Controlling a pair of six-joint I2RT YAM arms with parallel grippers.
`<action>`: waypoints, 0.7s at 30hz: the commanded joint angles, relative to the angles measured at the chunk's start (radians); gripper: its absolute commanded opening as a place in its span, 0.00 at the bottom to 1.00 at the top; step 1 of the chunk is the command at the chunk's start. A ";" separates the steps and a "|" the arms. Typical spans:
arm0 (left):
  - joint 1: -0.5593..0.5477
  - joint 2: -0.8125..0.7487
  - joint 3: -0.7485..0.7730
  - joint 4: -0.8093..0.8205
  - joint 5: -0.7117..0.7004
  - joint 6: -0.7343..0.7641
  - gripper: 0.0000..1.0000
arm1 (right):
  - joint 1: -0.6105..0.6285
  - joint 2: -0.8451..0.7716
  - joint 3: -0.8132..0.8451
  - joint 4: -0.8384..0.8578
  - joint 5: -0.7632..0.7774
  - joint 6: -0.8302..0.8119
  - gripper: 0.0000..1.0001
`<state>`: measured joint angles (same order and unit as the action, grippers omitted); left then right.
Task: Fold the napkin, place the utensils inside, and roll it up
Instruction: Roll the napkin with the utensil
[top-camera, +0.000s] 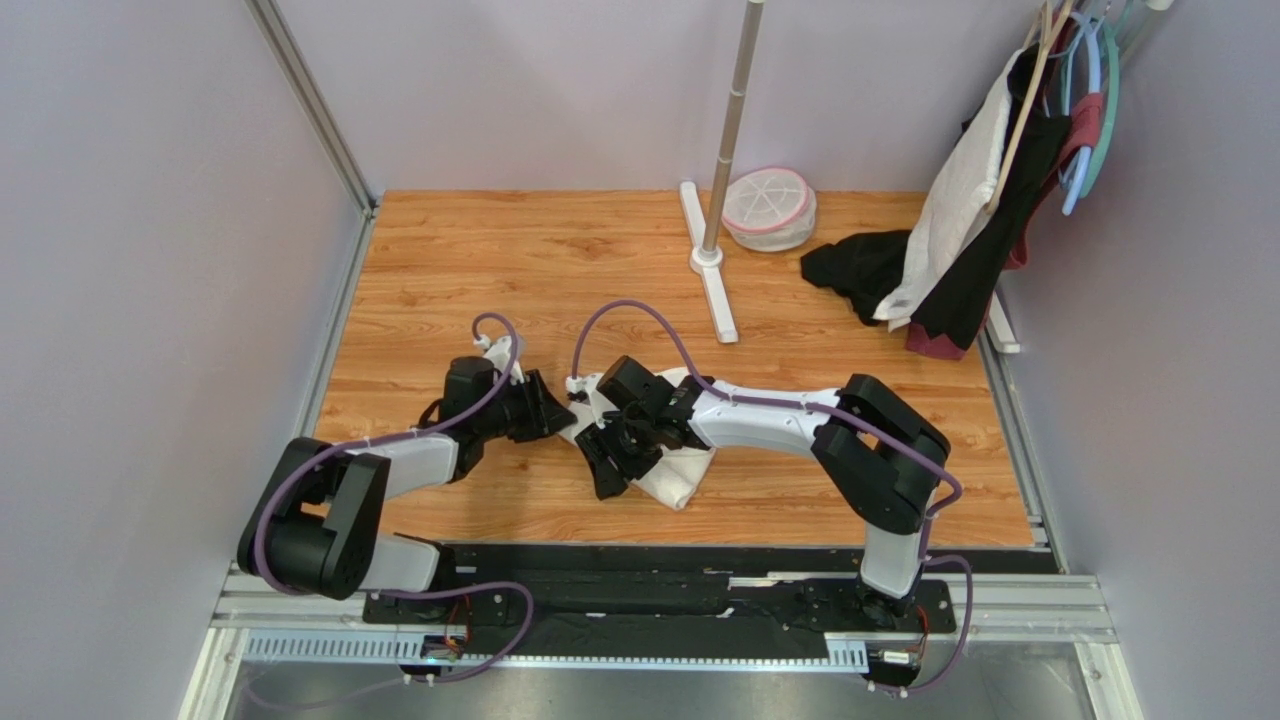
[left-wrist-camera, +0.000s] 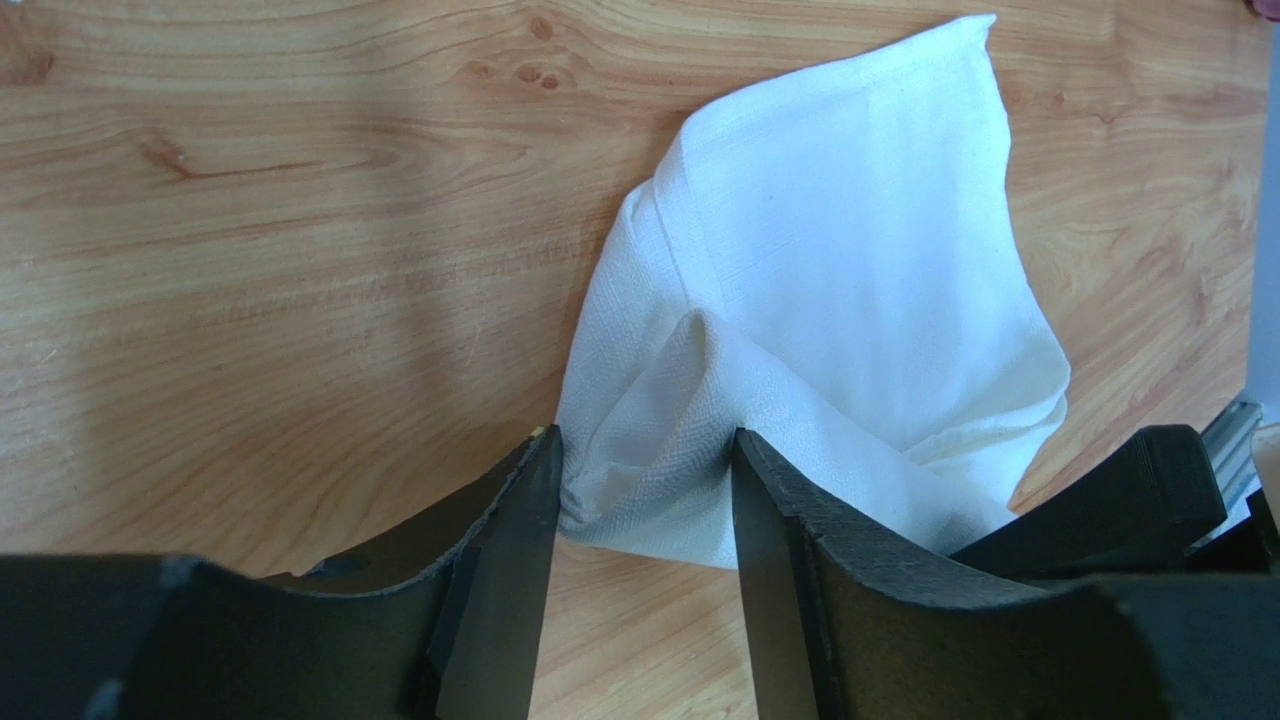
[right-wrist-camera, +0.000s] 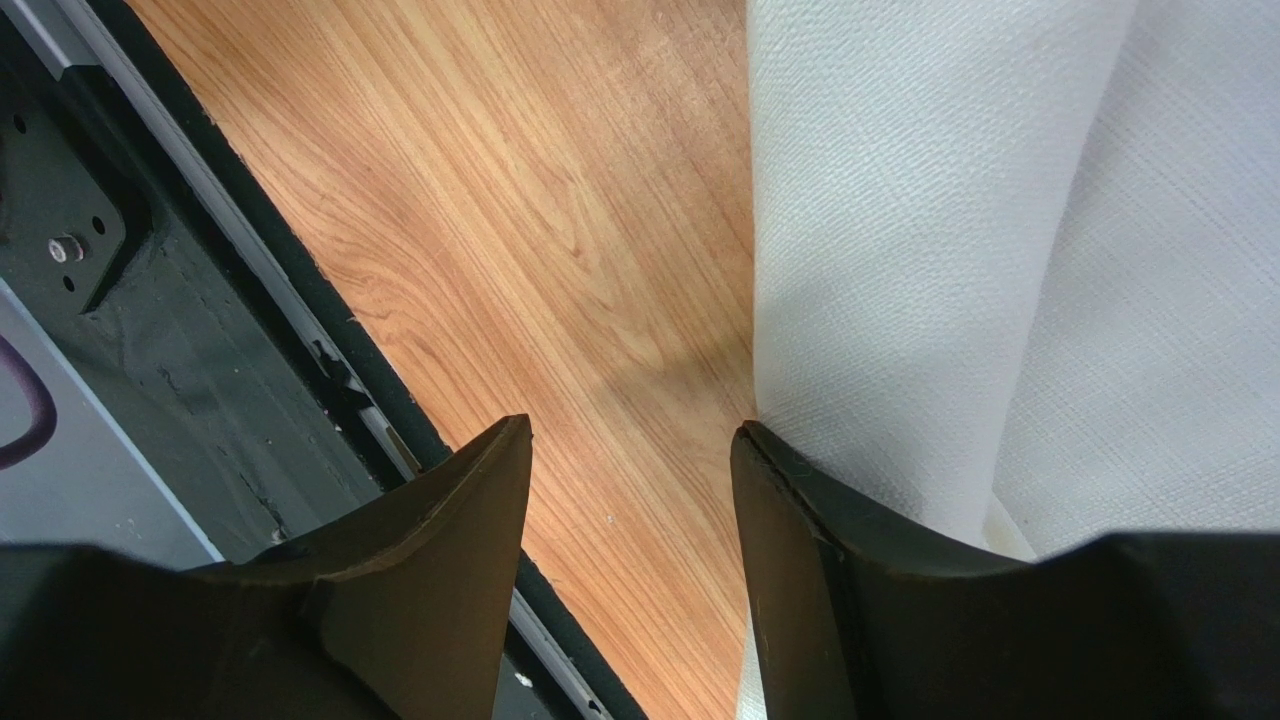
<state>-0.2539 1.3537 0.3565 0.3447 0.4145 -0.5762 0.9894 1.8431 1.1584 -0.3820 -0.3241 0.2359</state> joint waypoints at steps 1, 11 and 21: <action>0.002 0.033 0.027 0.119 0.055 -0.024 0.38 | -0.005 -0.057 0.015 0.008 0.011 -0.004 0.56; 0.002 0.054 0.136 -0.102 0.078 -0.028 0.00 | 0.058 -0.179 0.011 0.008 0.318 -0.101 0.59; 0.004 0.096 0.216 -0.233 0.081 -0.073 0.00 | 0.138 -0.119 -0.060 0.132 0.540 -0.208 0.58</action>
<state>-0.2535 1.4345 0.5354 0.1551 0.4740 -0.6209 1.1046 1.6897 1.1172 -0.3374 0.0849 0.0929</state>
